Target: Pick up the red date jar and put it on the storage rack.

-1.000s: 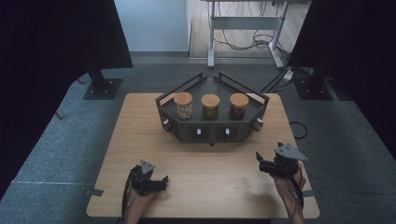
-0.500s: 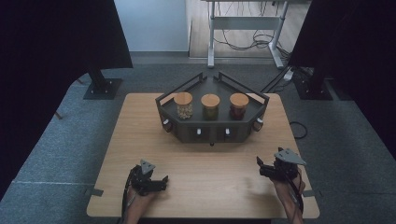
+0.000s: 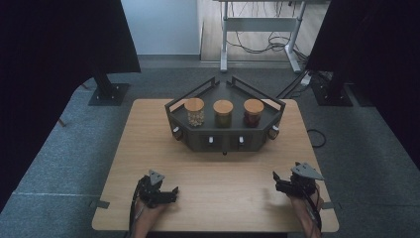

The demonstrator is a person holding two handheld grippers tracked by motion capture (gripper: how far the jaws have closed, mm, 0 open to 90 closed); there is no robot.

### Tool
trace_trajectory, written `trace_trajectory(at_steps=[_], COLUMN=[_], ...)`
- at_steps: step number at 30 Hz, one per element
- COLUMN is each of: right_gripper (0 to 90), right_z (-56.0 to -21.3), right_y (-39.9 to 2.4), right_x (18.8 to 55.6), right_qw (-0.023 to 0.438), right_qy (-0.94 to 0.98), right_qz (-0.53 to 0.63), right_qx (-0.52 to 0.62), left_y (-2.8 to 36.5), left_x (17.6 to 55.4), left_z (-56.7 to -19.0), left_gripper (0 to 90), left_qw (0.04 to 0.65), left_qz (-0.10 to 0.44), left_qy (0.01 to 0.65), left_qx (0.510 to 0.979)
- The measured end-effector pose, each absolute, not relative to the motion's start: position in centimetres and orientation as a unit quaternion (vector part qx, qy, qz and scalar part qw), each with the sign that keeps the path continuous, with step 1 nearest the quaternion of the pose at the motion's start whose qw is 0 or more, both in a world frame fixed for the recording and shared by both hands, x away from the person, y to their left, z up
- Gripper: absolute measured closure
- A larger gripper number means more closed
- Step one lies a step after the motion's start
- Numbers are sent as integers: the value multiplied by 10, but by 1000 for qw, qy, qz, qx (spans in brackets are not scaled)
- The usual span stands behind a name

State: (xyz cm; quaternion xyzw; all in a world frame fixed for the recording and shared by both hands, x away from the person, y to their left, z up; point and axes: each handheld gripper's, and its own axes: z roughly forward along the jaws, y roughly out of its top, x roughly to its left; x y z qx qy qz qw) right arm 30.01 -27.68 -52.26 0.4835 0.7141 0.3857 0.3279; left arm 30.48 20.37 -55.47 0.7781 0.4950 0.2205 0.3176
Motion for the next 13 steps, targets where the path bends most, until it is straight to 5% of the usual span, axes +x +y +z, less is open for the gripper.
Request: trace_trajectory(at_steps=[13], right_gripper=[79], right_z=[-537], right_y=[-277], right_x=[299], right_qw=[319], right_qy=[722], right_qz=[372], right_qx=[488], left_y=[204], left_x=[305], left_z=[-555], left_gripper=[23], left_qw=[318], left_qz=[221], left_qy=[495], left_qx=[778])
